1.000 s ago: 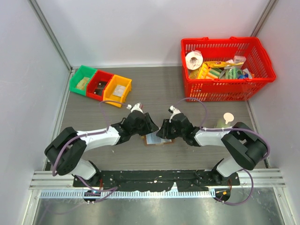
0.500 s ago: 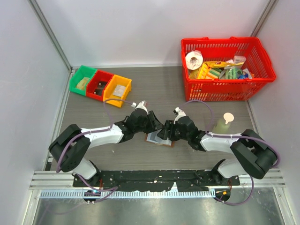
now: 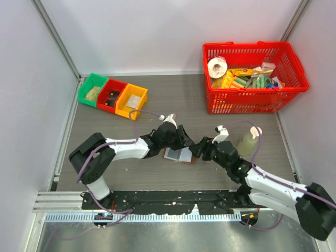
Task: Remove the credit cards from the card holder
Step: Remove the credit card from the card holder.
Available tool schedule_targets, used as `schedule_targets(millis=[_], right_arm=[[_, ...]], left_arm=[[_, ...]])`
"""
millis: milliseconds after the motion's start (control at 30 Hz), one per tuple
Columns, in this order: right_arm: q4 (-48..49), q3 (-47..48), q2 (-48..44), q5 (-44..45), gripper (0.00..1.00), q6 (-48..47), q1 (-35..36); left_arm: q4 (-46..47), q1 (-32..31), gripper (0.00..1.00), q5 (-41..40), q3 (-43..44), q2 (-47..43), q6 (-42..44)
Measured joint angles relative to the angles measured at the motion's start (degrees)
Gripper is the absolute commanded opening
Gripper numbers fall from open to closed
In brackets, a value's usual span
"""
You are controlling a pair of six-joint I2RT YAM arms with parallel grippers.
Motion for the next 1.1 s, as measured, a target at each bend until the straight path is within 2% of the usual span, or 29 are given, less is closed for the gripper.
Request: schedule_targets(millis=[133,300,500,700,800,867,1100], right_arm=[[-4.81,-1.53,-8.87,3.15,0.58,-0.13,0.07],[-6.54,-1.42,-9.51,3.89,0.52,-0.24,0.0],[-4.59,3.15,1.25,-0.59,0.41,-1.44,-0.07],[-2.27,10.75,10.34,-7.26,0.38,-3.28,-0.07],[-1.4,14.69,15.56,-9.84,0.37,-3.54,-0.07],[-1.2,16.28,19.28,-10.97,0.37,-3.54,-0.07],[-0.72,14.99,26.45,-12.79,0.36,-2.45,-0.07]], left_arm=[[2.08,-0.76,0.45,0.15,1.97,3.56,-0.96],[2.82,-0.76,0.45,0.13,1.99,4.66,-1.2],[-2.82,2.1,0.47,-1.31,-1.2,-4.74,1.77],[-9.03,6.86,0.55,-6.54,-5.14,-16.87,6.12],[-12.66,8.26,0.64,-8.66,-5.7,-18.27,8.59],[-15.26,9.01,0.66,-9.55,-6.43,-18.36,10.1],[-21.14,9.86,0.64,-10.27,-6.47,-15.04,14.73]])
